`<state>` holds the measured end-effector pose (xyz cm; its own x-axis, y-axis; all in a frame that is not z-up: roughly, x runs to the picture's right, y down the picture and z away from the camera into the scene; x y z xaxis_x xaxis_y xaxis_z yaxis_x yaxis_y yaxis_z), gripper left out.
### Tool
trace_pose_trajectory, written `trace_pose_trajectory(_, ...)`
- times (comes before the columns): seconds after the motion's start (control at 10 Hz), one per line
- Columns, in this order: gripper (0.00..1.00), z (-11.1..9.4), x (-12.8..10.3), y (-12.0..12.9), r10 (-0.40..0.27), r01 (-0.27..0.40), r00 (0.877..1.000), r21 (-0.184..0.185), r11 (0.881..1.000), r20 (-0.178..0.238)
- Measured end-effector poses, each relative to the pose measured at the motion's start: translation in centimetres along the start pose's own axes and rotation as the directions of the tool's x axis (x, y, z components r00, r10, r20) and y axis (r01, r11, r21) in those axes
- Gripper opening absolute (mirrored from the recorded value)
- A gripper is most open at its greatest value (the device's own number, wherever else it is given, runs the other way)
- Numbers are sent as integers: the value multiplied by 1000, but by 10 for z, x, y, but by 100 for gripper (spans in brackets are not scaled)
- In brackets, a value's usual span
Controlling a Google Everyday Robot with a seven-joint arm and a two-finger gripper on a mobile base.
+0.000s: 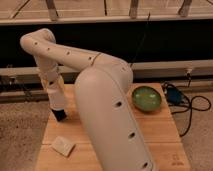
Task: Place the ceramic cup over the eraser
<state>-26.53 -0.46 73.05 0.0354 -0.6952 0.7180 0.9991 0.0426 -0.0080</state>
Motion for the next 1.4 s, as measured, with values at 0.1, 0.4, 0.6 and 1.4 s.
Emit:
trace_pose_trajectory(0.1, 0, 2, -4, -5, -12, 12, 1000, 3, 1000, 4)
trace_pose_trajectory(0.4, 0, 15, -6, -11, -25, 25, 1000, -17, 1000, 9)
trace_pose_trajectory(0.6, 0, 26, -5, -10, -21, 21, 1000, -31, 999, 15)
trace_pose_trajectory(1.4, 1, 70, -14, -16, -18, 19, 999, -23, 1000, 42)
